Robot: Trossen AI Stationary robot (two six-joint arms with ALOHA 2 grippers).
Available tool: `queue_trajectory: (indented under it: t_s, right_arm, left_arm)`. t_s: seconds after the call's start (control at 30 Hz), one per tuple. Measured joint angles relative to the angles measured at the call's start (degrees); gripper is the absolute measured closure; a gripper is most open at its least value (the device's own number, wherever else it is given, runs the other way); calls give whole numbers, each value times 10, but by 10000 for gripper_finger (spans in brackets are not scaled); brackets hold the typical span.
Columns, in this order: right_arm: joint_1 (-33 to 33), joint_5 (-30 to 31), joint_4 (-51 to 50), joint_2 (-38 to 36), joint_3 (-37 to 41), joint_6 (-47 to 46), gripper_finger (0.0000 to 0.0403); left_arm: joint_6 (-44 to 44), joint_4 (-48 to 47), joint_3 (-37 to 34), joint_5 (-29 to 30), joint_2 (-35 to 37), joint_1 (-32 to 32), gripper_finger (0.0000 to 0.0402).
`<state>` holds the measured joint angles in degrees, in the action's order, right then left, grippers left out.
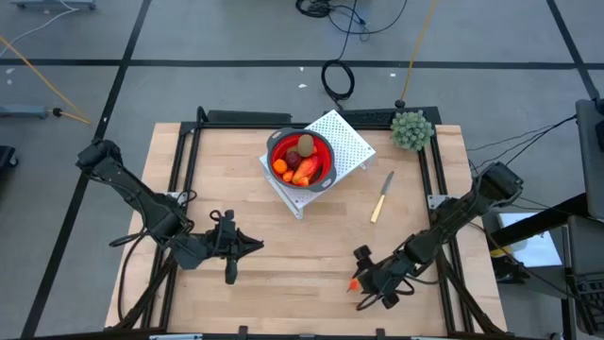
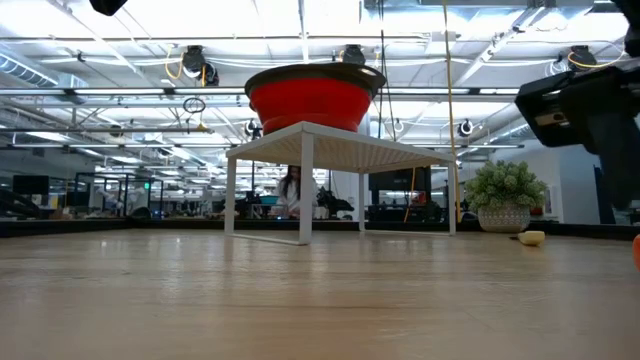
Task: Pick & Place Fruit
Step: Put the peach into the red strainer bowl on the shelf
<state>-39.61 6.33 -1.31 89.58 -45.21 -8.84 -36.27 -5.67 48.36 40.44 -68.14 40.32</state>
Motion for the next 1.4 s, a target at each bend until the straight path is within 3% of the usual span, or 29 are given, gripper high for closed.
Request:
queue_trajectory:
  t_s: [0.2,0.47,0.77,1.1,1.4]
  right_arm:
    - [5,-1,19,32,0,1,164]
    - [6,-1,52,70,0,7,182]
    - [9,-2,36,68,0,5,224]
    - [18,-4,37,68,0,5,285]
    - [25,-2,46,34,0,5,287]
  left_arm:
    - [1,3,0,0,0,0,394]
    - [1,4,0,0,0,0,385]
    - [4,4,0,0,0,0,400]
    - [3,4,0,0,0,0,381]
    - [-14,11,0,0,0,-13,399]
